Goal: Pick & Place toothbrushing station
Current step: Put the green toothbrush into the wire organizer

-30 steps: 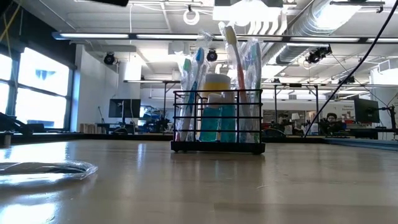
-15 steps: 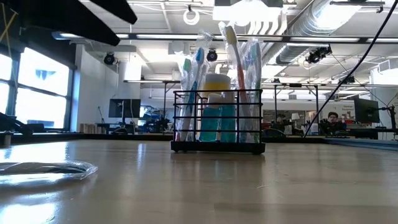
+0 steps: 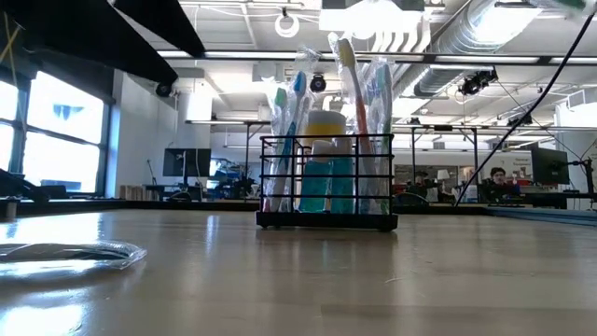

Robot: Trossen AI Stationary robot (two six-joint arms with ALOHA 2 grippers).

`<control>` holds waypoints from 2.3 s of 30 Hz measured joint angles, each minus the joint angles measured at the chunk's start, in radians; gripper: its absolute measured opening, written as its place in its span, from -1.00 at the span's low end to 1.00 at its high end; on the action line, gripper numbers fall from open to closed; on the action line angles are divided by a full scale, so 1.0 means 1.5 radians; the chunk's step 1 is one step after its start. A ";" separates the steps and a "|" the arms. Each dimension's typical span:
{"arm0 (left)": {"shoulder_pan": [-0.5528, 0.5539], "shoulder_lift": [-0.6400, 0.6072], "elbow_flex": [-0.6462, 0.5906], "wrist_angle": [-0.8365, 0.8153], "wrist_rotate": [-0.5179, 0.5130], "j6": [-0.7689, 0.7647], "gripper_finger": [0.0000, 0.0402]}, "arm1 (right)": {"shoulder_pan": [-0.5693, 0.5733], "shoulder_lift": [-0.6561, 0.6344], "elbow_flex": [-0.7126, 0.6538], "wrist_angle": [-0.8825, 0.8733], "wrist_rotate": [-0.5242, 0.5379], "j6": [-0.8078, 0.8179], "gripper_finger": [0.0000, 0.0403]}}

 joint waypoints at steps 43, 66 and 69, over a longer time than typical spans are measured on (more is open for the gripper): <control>0.106 -0.005 -0.037 0.097 0.295 0.011 -0.01 | -0.485 0.067 -0.429 1.527 -1.169 -0.720 -0.90; 0.106 -0.005 -0.064 0.129 0.296 -0.017 -0.01 | -0.620 0.289 -0.348 1.718 -1.244 -0.612 -0.90; 0.106 -0.005 -0.065 0.128 0.296 -0.017 -0.01 | -0.613 0.299 -0.346 1.718 -1.232 -0.595 -0.90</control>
